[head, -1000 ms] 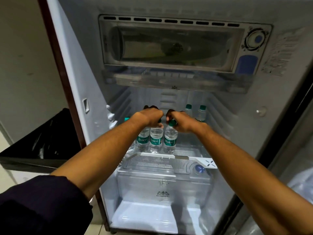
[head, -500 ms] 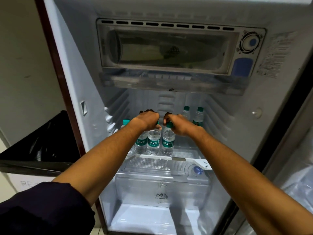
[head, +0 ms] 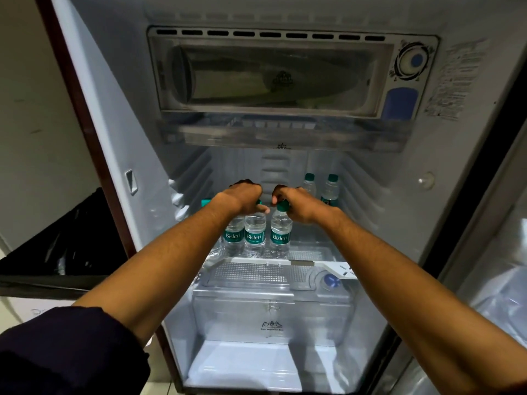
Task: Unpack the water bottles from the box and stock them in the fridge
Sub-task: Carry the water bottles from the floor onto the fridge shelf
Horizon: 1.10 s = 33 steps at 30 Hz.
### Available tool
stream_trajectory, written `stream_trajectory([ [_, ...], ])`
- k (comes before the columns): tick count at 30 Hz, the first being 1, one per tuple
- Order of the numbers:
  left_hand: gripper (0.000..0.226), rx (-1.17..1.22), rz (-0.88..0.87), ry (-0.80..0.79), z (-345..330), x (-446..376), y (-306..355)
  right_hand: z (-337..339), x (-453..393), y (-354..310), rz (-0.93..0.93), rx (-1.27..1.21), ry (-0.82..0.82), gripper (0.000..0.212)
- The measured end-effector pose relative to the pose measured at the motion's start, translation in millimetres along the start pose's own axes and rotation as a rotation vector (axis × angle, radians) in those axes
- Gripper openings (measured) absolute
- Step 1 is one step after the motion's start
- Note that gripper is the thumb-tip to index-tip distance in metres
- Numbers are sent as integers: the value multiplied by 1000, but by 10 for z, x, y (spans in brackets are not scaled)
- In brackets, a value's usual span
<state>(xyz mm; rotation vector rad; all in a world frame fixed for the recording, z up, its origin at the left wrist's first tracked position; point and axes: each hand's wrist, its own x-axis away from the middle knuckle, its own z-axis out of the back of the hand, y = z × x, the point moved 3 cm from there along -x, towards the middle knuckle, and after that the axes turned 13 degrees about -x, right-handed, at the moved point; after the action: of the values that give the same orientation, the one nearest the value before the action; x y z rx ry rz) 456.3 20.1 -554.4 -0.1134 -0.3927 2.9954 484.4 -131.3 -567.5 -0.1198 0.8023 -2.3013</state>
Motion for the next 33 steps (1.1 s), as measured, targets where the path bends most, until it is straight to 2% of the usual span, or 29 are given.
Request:
stream_trajectory([
  [4,44,71,-8,24,50,-37,-8,82,-19,79,-5,14,9,60],
  [8,48,29,-9,85,111,-93,-16,228,-42,303,-100,183,180,78],
  [14,57,39,-27,102,151,-322,64,305,-97,732,-267,322,305,71],
  [18,59,150,-60,59,69,-557,178,375,-198,941,-380,273,342,67],
  [25,61,127,-141,44,-47,-1032,406,423,-351,1217,-397,197,432,66],
  [33,74,82,-207,73,-88,-1485,569,362,-524,1470,-410,213,406,74],
])
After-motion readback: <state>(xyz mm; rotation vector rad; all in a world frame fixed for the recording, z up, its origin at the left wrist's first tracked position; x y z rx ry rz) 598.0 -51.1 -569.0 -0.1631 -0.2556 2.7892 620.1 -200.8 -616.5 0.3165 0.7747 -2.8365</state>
